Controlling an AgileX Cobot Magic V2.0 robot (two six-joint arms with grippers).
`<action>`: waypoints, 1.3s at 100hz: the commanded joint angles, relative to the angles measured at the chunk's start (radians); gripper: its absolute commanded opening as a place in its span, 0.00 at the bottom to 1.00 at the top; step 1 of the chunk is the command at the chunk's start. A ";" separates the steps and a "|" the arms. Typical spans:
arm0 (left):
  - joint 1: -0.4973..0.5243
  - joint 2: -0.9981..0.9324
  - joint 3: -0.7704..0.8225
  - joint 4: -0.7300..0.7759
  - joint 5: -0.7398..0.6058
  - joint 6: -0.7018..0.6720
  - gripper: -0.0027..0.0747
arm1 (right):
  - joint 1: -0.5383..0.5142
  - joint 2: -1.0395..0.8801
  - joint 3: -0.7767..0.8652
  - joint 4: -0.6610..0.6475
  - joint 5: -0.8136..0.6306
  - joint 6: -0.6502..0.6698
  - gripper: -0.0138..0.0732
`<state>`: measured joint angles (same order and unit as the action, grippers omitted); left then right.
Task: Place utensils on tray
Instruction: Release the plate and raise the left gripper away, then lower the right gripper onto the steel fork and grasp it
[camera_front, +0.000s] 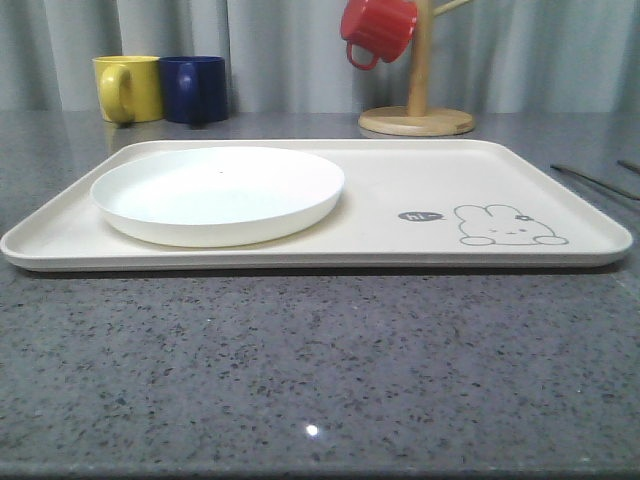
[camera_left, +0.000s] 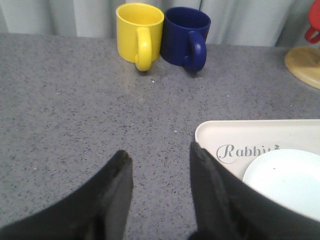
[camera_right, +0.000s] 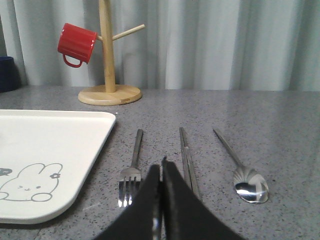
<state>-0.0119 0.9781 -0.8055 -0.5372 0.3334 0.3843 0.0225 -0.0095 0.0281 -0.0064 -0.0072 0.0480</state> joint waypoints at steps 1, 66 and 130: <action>0.001 -0.112 0.051 -0.007 -0.115 -0.007 0.40 | -0.008 -0.018 0.000 -0.003 -0.085 -0.008 0.08; 0.001 -0.553 0.356 0.044 -0.131 -0.007 0.01 | -0.008 0.013 -0.153 -0.005 0.001 -0.008 0.08; 0.001 -0.553 0.356 0.044 -0.134 -0.007 0.01 | -0.008 0.751 -0.931 -0.004 0.770 -0.008 0.08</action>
<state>-0.0119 0.4208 -0.4235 -0.4833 0.2731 0.3843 0.0225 0.6660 -0.8344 -0.0097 0.7916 0.0480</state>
